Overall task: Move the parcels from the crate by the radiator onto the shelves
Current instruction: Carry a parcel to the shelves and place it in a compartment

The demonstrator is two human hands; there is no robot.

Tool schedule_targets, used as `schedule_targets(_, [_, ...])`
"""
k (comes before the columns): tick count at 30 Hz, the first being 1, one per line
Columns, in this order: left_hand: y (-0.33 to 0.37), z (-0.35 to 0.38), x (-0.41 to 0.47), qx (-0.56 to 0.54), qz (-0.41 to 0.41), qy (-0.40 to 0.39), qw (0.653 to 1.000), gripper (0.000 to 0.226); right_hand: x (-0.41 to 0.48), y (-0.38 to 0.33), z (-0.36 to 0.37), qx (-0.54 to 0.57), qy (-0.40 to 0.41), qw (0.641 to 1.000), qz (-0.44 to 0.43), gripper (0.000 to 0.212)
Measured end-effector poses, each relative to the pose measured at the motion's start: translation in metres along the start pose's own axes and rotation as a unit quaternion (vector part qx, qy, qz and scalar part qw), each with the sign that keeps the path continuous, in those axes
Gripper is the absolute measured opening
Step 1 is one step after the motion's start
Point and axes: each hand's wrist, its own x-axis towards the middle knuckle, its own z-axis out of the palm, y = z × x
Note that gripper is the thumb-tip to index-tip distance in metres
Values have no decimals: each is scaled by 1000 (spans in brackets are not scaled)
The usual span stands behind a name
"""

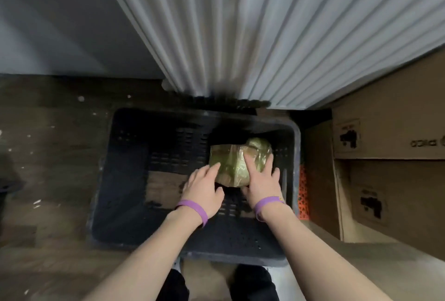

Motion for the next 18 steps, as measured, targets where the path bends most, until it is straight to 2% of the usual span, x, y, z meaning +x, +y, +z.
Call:
schedule_targets(3, [-15,24,15,-10,-1,-10,1000,62,19,5,29,49,-11,999,15,101])
schedule_targets(6, [-24,34,23,-14,-4,-12,1000,61,31,7,47,122,-21,992,22,102])
schedule_targets(11, [-29,32,25,-19,-9,-5,1000,60,42,-2,49,242,42,969,-17,82])
schedule_targets(15, [-30,20,18,-17,-10,-6,1000,60,31,-18,42,238,61,969,-31,66])
schedule_targets(18, [-27,0,-5,-3,-17,-5,1000,61,4,-28,21,256,58,965,-15,62])
